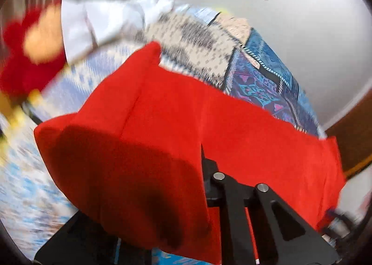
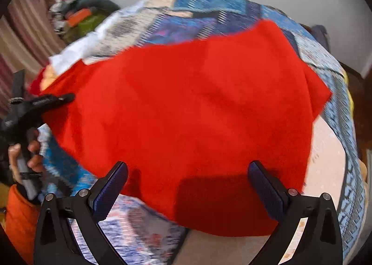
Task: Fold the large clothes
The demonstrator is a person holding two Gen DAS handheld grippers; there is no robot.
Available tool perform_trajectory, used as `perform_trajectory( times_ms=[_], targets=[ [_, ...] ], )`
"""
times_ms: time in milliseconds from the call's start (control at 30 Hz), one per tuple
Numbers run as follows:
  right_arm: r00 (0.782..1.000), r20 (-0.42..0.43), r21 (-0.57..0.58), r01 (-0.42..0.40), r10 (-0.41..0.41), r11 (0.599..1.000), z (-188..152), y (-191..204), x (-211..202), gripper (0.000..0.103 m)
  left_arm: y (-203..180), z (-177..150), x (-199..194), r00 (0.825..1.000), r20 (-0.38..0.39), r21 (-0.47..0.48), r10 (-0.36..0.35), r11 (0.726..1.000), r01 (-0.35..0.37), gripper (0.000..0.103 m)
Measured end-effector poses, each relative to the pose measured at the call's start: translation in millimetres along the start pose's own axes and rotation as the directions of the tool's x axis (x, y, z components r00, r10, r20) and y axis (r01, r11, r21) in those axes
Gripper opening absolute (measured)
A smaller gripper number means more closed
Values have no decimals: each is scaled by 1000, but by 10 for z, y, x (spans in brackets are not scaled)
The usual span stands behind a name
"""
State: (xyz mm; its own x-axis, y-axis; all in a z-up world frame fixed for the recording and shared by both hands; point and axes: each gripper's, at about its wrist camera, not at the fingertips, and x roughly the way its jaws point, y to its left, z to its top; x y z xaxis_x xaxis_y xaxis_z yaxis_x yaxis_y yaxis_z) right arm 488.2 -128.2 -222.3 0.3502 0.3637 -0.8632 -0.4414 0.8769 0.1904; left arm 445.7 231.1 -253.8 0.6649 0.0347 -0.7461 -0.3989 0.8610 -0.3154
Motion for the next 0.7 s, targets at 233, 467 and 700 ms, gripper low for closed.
perform_trajectory(
  times_ms=[233,467,700],
  targets=[
    [999,32,-36,-38,39,999,217,596,-30,103,-20,82,-486,996,71,107,52,992,-59,12],
    [995,-99,-203,-10,-10,979,107,1367,685,103,165,109,-683,995,75,111,68,991,-76,12],
    [992,-128,-326,-22,-21,945,-1,1625,841,103,-72,123,-714,992,98,171,83,980,-99,11]
  ],
)
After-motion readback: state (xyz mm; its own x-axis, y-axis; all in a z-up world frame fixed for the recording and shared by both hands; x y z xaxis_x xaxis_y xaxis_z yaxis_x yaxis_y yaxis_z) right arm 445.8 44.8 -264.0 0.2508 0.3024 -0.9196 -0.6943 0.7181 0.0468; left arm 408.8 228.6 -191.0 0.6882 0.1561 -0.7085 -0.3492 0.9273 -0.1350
